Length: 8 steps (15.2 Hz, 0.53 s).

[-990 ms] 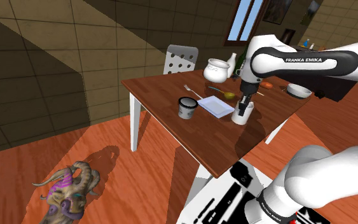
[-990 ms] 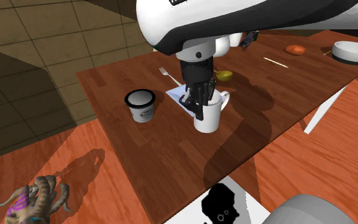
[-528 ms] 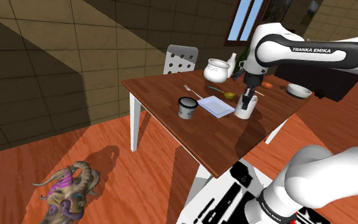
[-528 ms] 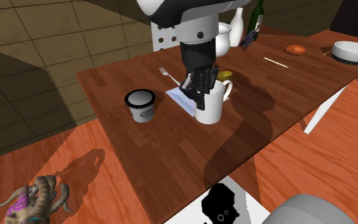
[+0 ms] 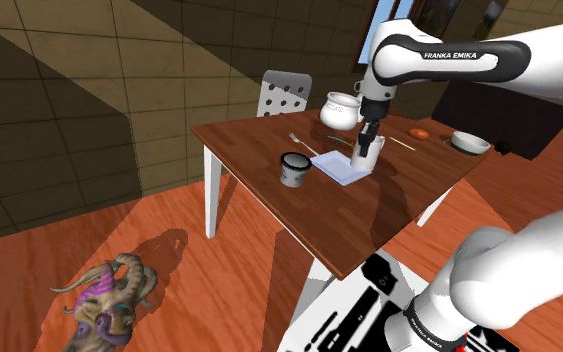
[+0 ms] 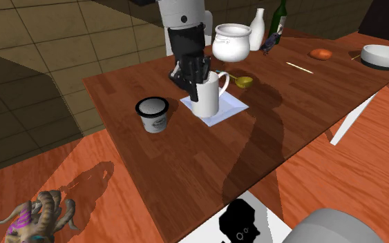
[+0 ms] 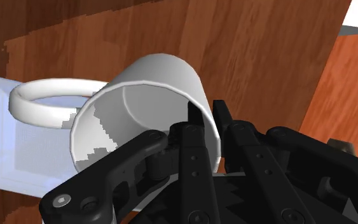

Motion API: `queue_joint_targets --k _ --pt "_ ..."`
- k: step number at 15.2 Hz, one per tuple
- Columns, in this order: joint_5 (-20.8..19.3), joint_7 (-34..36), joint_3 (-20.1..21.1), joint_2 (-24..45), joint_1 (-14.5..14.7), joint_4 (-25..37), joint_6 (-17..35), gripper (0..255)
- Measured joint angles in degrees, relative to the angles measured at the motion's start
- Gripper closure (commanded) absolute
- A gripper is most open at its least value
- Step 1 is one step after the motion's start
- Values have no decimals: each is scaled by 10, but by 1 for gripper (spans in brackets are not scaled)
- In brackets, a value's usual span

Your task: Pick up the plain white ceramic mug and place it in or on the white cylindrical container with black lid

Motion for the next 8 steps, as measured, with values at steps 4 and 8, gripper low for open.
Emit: queue_joint_targets --k 4,8 --pt "24 3 2 92 14 87 2 255" --pt "49 4 5 181 22 190 -14 255"
